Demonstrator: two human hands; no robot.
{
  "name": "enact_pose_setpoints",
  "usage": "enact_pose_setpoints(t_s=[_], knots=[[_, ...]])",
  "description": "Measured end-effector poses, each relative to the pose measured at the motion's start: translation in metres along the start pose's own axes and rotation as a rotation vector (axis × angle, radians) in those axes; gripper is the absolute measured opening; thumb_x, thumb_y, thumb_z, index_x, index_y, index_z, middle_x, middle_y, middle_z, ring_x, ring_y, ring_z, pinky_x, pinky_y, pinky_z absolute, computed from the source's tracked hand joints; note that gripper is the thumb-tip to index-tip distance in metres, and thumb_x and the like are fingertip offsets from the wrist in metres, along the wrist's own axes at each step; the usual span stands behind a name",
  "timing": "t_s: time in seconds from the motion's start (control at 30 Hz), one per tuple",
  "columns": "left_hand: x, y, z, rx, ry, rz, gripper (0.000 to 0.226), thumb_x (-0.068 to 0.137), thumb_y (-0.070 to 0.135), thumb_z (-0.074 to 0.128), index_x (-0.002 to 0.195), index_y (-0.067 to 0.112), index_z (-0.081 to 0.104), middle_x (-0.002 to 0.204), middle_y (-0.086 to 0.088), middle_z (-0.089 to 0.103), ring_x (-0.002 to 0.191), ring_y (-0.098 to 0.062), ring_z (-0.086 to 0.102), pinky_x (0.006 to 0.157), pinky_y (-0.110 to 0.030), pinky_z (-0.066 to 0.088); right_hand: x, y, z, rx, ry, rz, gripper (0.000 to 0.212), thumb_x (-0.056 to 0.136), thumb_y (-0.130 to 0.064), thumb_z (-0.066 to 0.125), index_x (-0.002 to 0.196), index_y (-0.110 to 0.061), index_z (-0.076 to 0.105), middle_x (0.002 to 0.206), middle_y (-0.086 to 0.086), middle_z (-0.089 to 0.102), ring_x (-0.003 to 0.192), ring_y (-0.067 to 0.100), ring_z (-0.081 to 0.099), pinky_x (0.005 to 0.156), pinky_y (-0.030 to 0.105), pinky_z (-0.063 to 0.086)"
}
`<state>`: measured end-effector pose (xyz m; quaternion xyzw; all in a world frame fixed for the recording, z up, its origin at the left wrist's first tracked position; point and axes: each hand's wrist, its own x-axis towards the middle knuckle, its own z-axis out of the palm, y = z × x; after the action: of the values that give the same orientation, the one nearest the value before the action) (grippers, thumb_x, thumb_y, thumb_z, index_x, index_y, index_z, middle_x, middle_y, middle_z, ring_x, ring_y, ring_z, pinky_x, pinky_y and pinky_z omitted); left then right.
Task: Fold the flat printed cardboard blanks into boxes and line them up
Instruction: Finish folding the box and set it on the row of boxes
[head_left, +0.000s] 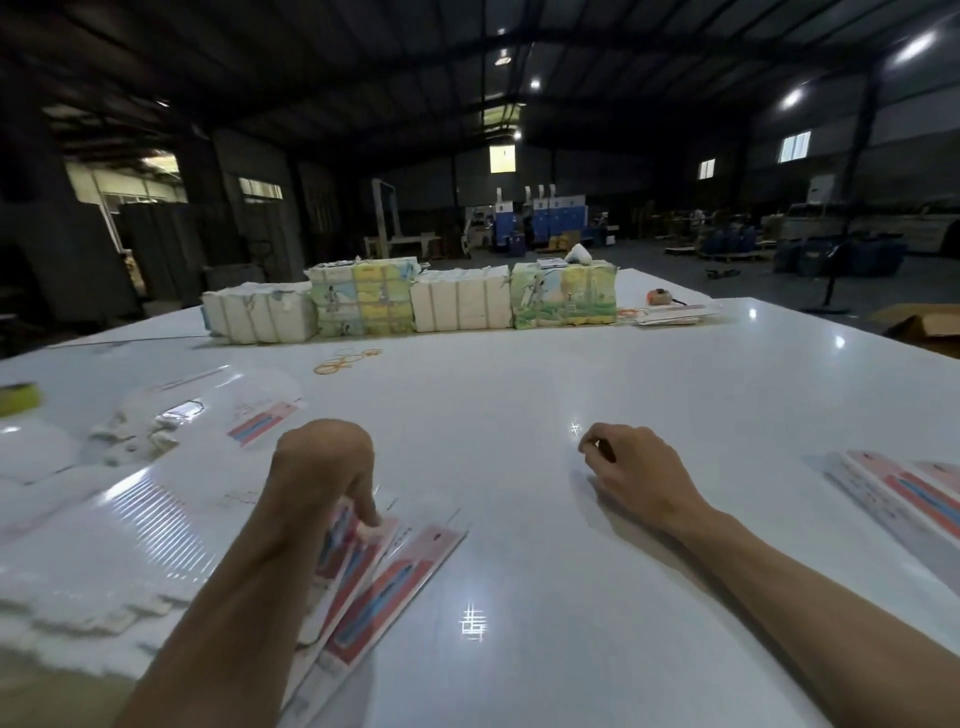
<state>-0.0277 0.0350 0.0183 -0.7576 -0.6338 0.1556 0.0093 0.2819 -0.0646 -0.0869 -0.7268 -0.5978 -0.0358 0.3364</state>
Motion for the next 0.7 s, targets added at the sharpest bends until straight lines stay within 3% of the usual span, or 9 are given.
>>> enact_pose_setpoints(t_s=[0.1, 0.27, 0.33, 0.43, 0.5, 0.6, 0.7], knots=[[-0.001, -0.009, 0.011, 0.009, -0.076, -0.103, 0.087, 0.058, 0.061, 0.096, 0.125, 0.015, 0.064, 0.115, -0.003, 0.069, 0.105, -0.024, 0.067, 0.090, -0.038, 0.055, 0.000, -0.001, 0.000, 0.030, -0.017, -0.018, 0.019, 0.099, -0.022, 0.053, 0.090, -0.027, 0.068, 0.074, -0.012, 0.068, 0.076, 0.011, 0.060, 0.066, 0.031, 0.047], [0.003, -0.019, 0.021, -0.020, -0.068, -0.116, 0.088, 0.061, 0.066, 0.092, 0.126, 0.015, 0.061, 0.114, -0.002, 0.071, 0.105, -0.022, 0.069, 0.103, -0.040, 0.055, -0.003, -0.002, 0.000, 0.052, -0.032, -0.024, 0.021, 0.100, -0.021, 0.053, 0.089, -0.028, 0.069, 0.068, -0.015, 0.065, 0.075, 0.010, 0.057, 0.061, 0.026, 0.037], [0.006, -0.022, 0.020, -0.058, -0.086, -0.106, 0.089, 0.058, 0.066, 0.094, 0.125, 0.017, 0.061, 0.112, -0.002, 0.071, 0.102, -0.020, 0.070, 0.099, -0.039, 0.056, -0.004, -0.003, -0.001, 0.061, -0.034, -0.028, 0.020, 0.099, -0.020, 0.053, 0.089, -0.027, 0.069, 0.068, -0.015, 0.064, 0.072, 0.010, 0.058, 0.061, 0.025, 0.037], [0.010, -0.028, 0.012, -0.116, -0.090, 0.005, 0.071, 0.068, 0.060, 0.092, 0.118, 0.022, 0.060, 0.103, 0.001, 0.072, 0.092, -0.016, 0.071, 0.086, -0.034, 0.058, -0.005, -0.005, -0.003, 0.071, -0.047, -0.036, 0.021, 0.100, -0.020, 0.054, 0.090, -0.027, 0.071, 0.071, -0.022, 0.065, 0.071, 0.008, 0.059, 0.062, 0.026, 0.040], [0.014, -0.026, 0.002, -0.288, -0.052, 0.117, 0.052, 0.085, 0.050, 0.083, 0.120, 0.021, 0.059, 0.102, 0.000, 0.073, 0.088, -0.017, 0.075, 0.079, -0.032, 0.062, -0.005, -0.006, -0.004, 0.090, -0.056, -0.044, 0.021, 0.100, -0.020, 0.054, 0.092, -0.026, 0.072, 0.071, -0.027, 0.064, 0.071, 0.007, 0.060, 0.065, 0.028, 0.044], [0.015, -0.011, -0.011, -0.637, 0.043, 0.306, 0.026, 0.101, 0.042, 0.066, 0.120, 0.025, 0.063, 0.099, 0.001, 0.076, 0.082, -0.016, 0.078, 0.064, -0.028, 0.060, -0.004, -0.009, -0.004, 0.113, -0.036, -0.062, 0.020, 0.100, -0.019, 0.055, 0.093, -0.025, 0.072, 0.066, -0.019, 0.065, 0.069, 0.012, 0.062, 0.072, 0.035, 0.052], [0.007, 0.025, -0.018, -1.095, -0.058, 0.495, 0.030, 0.104, 0.034, 0.061, 0.126, 0.014, 0.062, 0.097, -0.004, 0.078, 0.085, -0.018, 0.079, 0.066, -0.028, 0.062, -0.002, -0.011, -0.006, 0.182, 0.065, -0.078, 0.018, 0.101, -0.016, 0.058, 0.095, -0.024, 0.073, 0.064, -0.012, 0.065, 0.065, 0.012, 0.063, 0.070, 0.034, 0.053]])
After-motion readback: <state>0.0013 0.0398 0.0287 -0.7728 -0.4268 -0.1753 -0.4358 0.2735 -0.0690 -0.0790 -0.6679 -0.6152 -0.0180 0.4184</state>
